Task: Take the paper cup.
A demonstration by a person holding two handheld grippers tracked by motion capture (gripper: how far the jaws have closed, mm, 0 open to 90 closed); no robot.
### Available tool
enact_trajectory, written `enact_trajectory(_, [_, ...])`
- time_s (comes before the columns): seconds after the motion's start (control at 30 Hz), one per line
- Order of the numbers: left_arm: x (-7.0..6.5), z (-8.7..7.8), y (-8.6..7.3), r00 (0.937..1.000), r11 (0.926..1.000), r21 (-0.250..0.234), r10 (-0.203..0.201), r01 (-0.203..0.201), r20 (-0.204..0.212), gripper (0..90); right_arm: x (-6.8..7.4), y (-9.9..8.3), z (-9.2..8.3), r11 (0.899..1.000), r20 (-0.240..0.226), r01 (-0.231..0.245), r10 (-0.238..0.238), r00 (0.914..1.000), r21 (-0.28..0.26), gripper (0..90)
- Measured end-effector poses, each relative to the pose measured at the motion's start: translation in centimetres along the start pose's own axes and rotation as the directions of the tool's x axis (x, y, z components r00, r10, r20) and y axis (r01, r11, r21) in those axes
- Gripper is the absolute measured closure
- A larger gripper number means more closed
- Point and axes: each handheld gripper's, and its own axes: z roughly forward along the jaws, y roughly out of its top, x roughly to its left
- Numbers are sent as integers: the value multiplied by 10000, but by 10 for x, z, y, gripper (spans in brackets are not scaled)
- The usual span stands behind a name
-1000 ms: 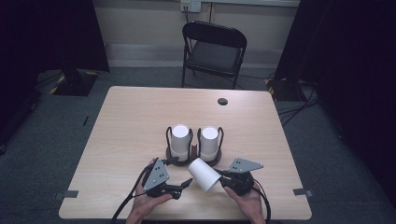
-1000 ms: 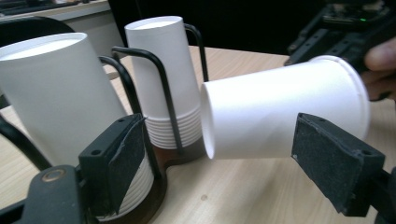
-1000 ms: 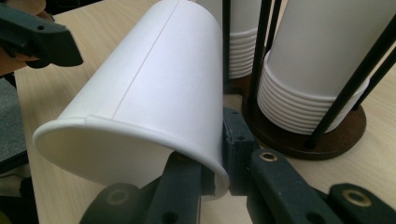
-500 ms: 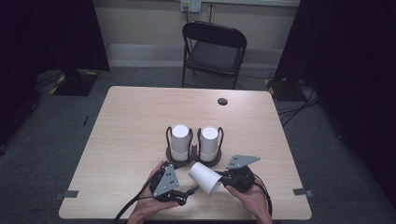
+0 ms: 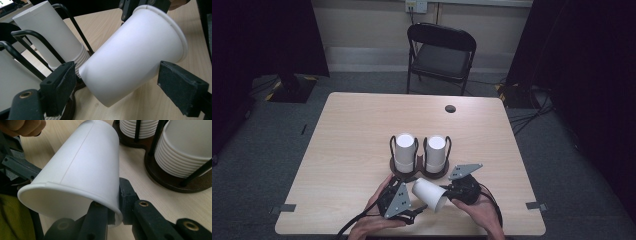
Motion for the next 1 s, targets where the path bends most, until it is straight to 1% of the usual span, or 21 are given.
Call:
enact_trajectory(0.07, [-1, 1, 0, 9997, 9998, 98, 158, -160, 165, 151, 0, 1, 1, 9999, 12, 70, -70, 10000, 76, 853])
enact_trajectory(0.17, [-2, 3, 1, 9994, 9989, 320, 334, -337, 120, 136, 0, 2, 0, 9998, -60, 112, -111, 9999, 160, 853])
enact_trajectory(0.2, [-3, 4, 1, 9996, 9991, 327, 282, -284, 71, 132, 0, 3, 0, 9998, -38, 89, -88, 10000, 191, 853])
enact_trajectory(0.27, [-3, 4, 1, 9994, 9987, 356, 351, -353, 63, 121, -1, 3, 0, 9998, -86, 37, -35, 10000, 198, 853])
enact_trajectory(0.33, [-2, 6, 1, 9990, 9984, 372, 431, -435, 116, 110, -2, 3, 1, 9998, -119, 12, -10, 9999, 196, 853])
enact_trajectory(0.43, [-3, 10, 2, 9975, 9958, 595, 695, -701, 126, 95, -2, 3, 1, 9996, -93, -9, 12, 10000, 281, 854])
enact_trajectory(0.53, [-5, 12, 2, 9973, 9953, 646, 716, -726, 172, 91, -3, 3, 2, 9994, -128, 12, -7, 9999, 357, 854])
enact_trajectory(0.6, [-5, 13, 3, 9958, 9939, 630, 893, -905, 206, 90, -4, 3, 2, 9992, -157, -14, 20, 9999, 403, 854])
enact_trajectory(0.67, [-5, 14, 4, 9947, 9938, 560, 941, -963, 405, 93, -4, 3, 1, 9992, -189, -29, 37, 9998, 400, 856])
enact_trajectory(0.7, [-6, 15, 4, 9953, 9952, 377, 885, -900, 402, 106, -4, 3, 0, 9993, -217, -43, 50, 9998, 360, 857])
enact_trajectory(0.77, [-5, 16, 5, 9956, 9972, 101, 736, -743, 579, 119, -5, 4, -1, 9996, -180, -70, 75, 9998, 279, 860])
enact_trajectory(0.8, [-6, 17, 5, 9960, 9977, 36, 674, -677, 590, 126, -5, 4, -1, 9998, -122, -114, 116, 9999, 189, 863])
enact_trajectory(0.83, [-7, 18, 6, 9962, 9981, 8, 607, -609, 620, 127, -6, 4, -2, 9998, -90, -125, 126, 9999, 126, 865])
enact_trajectory(0.87, [-8, 19, 6, 9957, 9972, 76, 733, -739, 567, 128, -6, 4, -3, 9998, -64, -156, 157, 9999, 103, 866])
enact_trajectory(0.9, [-8, 20, 7, 9954, 9970, 129, 757, -766, 585, 130, -6, 3, -3, 9997, -24, -216, 217, 9998, 79, 868])
enact_trajectory(0.97, [-10, 22, 8, 9958, 9973, 56, 735, -739, 551, 132, -7, 3, -3, 9997, -24, -225, 225, 9997, 67, 869])
enact_trajectory(1.0, [-9, 23, 8, 9946, 9958, 167, 888, -898, 532, 139, -7, 3, -4, 9997, -4, -238, 238, 9997, 27, 872])
